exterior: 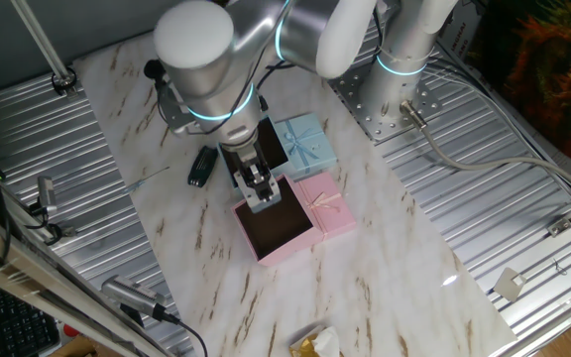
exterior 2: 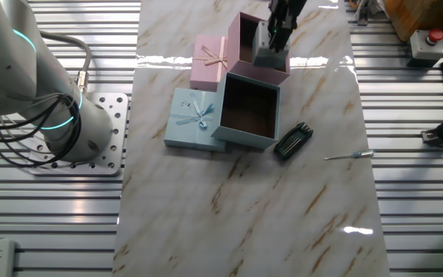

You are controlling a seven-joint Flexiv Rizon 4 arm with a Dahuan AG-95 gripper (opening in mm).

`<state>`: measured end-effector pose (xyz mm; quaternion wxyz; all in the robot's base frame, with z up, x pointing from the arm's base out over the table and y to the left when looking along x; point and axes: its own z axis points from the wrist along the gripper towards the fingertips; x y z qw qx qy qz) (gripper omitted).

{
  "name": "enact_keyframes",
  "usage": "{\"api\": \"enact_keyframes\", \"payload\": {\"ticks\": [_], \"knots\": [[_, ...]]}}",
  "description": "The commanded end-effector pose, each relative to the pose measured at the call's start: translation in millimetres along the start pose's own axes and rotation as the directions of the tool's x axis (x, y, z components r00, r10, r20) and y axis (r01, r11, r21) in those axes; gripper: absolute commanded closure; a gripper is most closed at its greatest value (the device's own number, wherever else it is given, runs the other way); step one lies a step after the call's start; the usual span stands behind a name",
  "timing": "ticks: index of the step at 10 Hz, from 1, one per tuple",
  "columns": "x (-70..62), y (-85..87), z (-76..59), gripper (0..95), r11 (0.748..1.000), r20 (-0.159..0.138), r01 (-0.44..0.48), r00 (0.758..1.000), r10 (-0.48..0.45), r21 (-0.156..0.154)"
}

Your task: Move an object from one box to another

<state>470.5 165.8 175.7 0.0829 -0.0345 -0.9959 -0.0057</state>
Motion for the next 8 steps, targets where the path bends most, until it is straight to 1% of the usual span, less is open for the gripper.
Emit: {"api": "enact_keyframes", "payload": {"ticks": [1,2,6,7,8], "knots": [[1.9,6.9,-0.1,95.0,1.0,-0.005,0.002,1.0,-0.002,0.0],[2.2,9.2,0.2,95.0,1.0,-0.009,0.008,1.0,-0.008,0.004],[-1.7,19.5,4.5,95.0,1.0,-0.022,0.004,1.0,-0.004,0.0],[-3.8,23.8,8.2,95.0,1.0,-0.031,0.002,1.0,-0.002,0.007],[-4.6,25.6,10.3,95.0,1.0,-0.033,0.0,0.999,0.0,0.006]]}}
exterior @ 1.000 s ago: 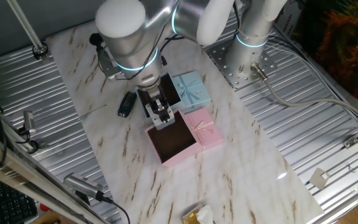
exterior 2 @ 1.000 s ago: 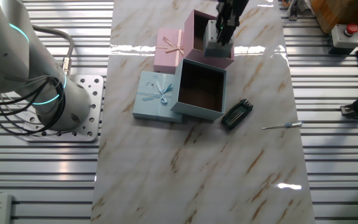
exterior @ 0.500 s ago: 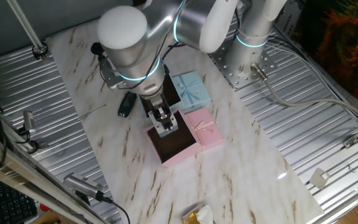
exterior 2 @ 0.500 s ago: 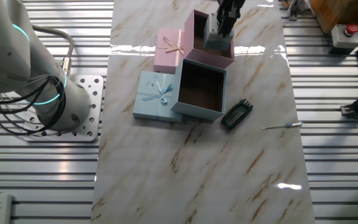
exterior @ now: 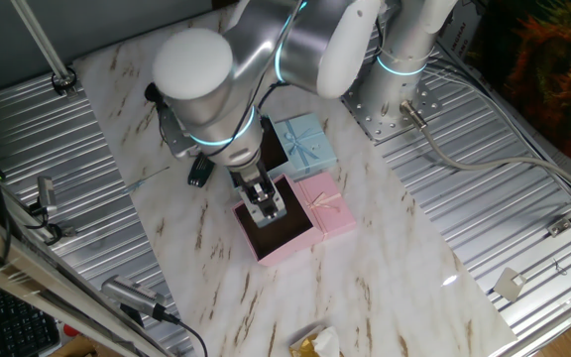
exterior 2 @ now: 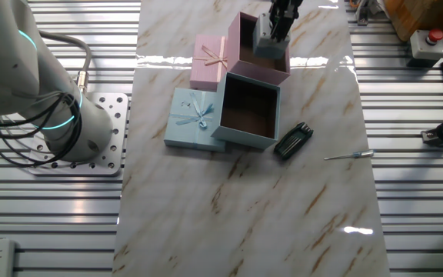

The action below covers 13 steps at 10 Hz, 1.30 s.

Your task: Move an object from one box to another

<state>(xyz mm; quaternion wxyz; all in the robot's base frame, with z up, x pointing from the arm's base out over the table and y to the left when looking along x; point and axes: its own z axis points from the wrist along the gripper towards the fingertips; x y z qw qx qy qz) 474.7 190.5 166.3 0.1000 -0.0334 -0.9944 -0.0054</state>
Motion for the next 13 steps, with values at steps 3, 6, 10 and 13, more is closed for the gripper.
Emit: {"api": "enact_keyframes", "payload": {"ticks": [3,6,10,13], "knots": [[-2.8,5.7,6.9,95.0,1.0,-0.01,-0.003,1.0,0.003,0.003],[-2.0,3.1,13.2,95.0,1.0,-0.026,0.003,1.0,-0.003,0.001],[-5.4,10.6,27.2,95.0,1.0,-0.036,-0.008,0.999,0.008,0.001],[-6.4,11.3,34.7,95.0,1.0,-0.048,-0.009,0.999,0.009,0.002]]}}
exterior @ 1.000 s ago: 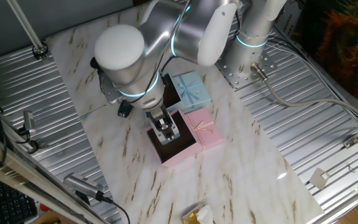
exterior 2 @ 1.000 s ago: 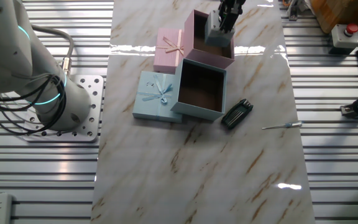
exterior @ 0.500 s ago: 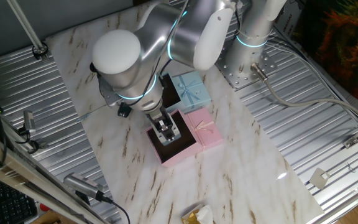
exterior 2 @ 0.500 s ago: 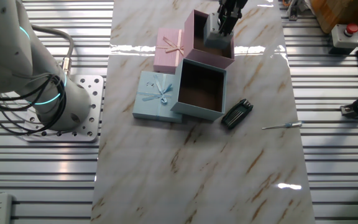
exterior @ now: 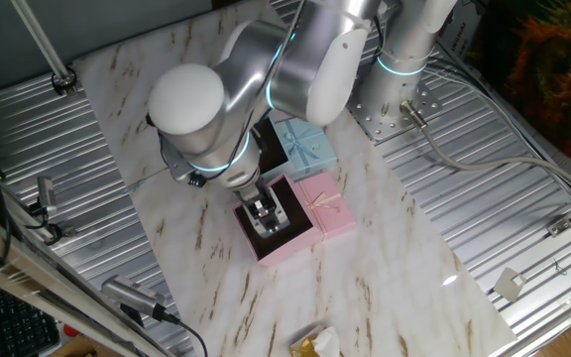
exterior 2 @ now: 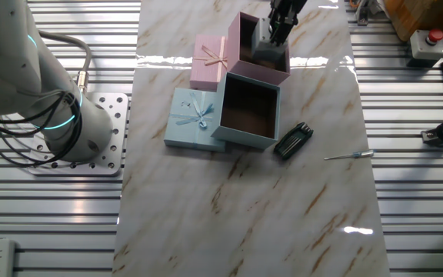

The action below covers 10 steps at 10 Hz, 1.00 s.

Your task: Move an object from one box to another

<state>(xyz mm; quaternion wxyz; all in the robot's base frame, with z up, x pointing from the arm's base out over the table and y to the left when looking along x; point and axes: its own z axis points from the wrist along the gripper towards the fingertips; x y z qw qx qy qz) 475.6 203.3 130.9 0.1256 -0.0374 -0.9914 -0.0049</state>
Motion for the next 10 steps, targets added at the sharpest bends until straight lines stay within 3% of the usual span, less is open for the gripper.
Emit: {"api": "enact_keyframes", "payload": {"ticks": [1,10], "knots": [[0.5,-2.6,3.5,95.0,1.0,-0.003,0.0,1.0,0.0,-0.001],[-11.3,-2.4,17.8,95.0,1.0,-0.059,0.001,0.998,-0.001,-0.002]]}}
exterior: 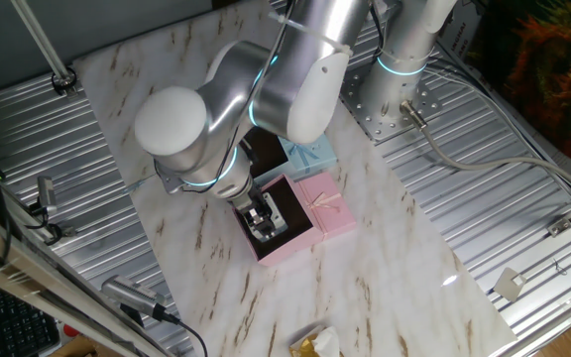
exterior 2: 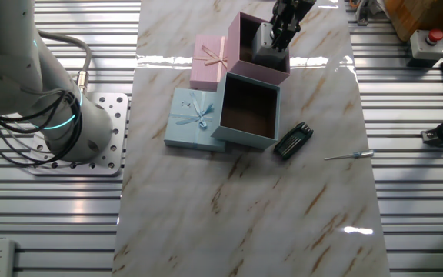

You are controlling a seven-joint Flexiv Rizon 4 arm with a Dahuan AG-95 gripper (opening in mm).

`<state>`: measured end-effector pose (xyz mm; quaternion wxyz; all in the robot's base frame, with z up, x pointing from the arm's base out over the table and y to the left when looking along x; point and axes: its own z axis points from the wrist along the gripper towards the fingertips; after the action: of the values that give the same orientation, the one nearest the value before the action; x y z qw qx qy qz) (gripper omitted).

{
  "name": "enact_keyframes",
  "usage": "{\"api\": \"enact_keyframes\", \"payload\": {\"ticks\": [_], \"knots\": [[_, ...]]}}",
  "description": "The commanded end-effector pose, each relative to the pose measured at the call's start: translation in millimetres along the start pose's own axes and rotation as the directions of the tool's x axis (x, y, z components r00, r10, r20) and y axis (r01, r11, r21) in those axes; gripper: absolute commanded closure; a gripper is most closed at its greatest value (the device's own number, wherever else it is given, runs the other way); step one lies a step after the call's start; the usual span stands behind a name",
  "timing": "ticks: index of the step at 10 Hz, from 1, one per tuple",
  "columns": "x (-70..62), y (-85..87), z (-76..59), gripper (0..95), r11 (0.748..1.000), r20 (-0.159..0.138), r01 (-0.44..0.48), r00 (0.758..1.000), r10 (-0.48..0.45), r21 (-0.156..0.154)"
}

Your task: Move an object from one box to another

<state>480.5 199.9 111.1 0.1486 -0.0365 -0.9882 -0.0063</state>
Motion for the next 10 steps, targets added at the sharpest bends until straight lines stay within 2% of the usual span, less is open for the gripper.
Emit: {"api": "enact_keyframes", "payload": {"ticks": [1,10], "knots": [[-2.3,-0.5,1.1,95.0,1.0,-0.018,0.001,1.0,-0.001,0.001],[-10.3,4.4,10.8,95.0,1.0,-0.026,-0.009,1.0,0.009,0.005]]}}
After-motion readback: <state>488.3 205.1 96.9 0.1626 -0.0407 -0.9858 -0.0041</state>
